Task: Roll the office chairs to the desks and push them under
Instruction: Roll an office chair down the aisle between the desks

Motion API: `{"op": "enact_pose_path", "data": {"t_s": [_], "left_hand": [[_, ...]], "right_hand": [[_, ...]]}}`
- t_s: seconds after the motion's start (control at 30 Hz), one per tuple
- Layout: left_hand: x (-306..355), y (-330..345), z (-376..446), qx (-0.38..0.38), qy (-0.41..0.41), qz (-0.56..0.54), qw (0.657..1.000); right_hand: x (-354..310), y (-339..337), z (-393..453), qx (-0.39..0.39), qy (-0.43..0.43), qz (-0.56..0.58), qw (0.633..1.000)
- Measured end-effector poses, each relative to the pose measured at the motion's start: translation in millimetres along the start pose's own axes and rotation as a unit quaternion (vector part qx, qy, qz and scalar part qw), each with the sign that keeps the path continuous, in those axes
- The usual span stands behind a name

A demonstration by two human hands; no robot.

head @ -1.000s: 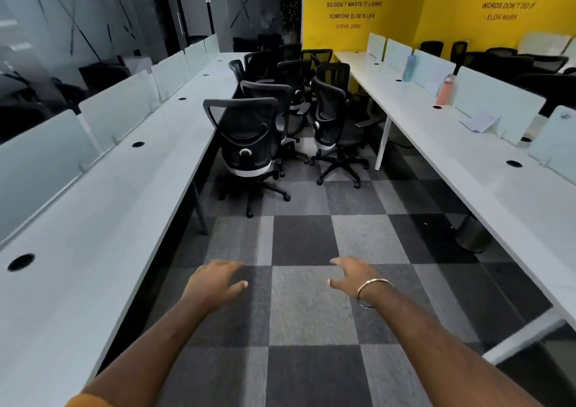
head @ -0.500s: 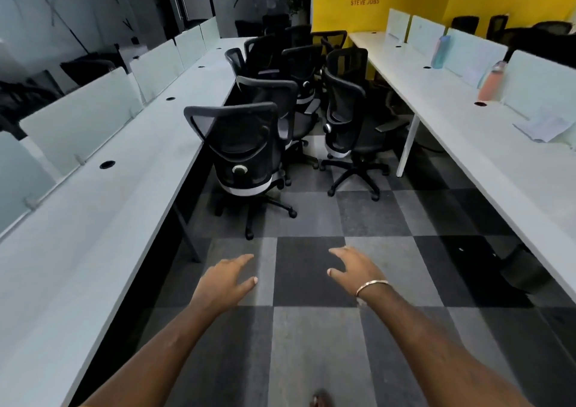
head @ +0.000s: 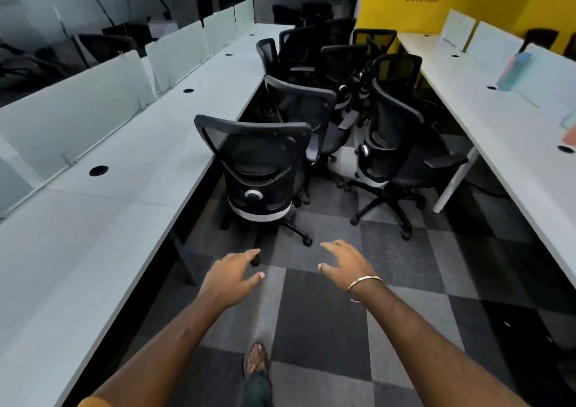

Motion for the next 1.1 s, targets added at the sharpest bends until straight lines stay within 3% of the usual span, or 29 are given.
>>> {"op": "enact_pose_path", "data": {"t_s": [0.2, 0.43, 0.67, 0.9, 1.1], "left_hand": [[-58.7, -49.4, 145.9, -0.017, -0.023, -0.003, 1.000], [-89.1, -129.6, 286.6, 0.045, -0.008, -0.004, 0.999], [-100.2, -171.6, 395.9, 0.140, 0.003, 0.045, 0.989], [-129.6, -185.0, 505.9, 0.100, -0.008, 0.140, 0.985], [-133.4, -188.1, 560.9, 0.020, -0.038, 0.237, 0.971]], "right_hand": [[-23.9, -21.8, 159.1, 0.001, 0.005, -0.008, 1.000], [-77.9, -47.9, 297.5, 0.060, -0.045, -0.021, 0.997], [-112.5, -80.3, 409.7, 0.195, -0.141, -0.088, 0.967], [-90.7, -81.5, 543.1, 0.000, -0.109, -0.162, 0.981], [-85.6, -93.0, 591.6, -0.026, -0.100, -0.197, 0.975]]}}
Point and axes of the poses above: each hand's wrist, its own z-axis towards the middle knuckle, its own y-axis out of the palm, x = y × z, the point moved 6 cm from there along z, towards the middle knuckle, and after that the axes turned 3 degrees about -y, right-handed, at the moved point
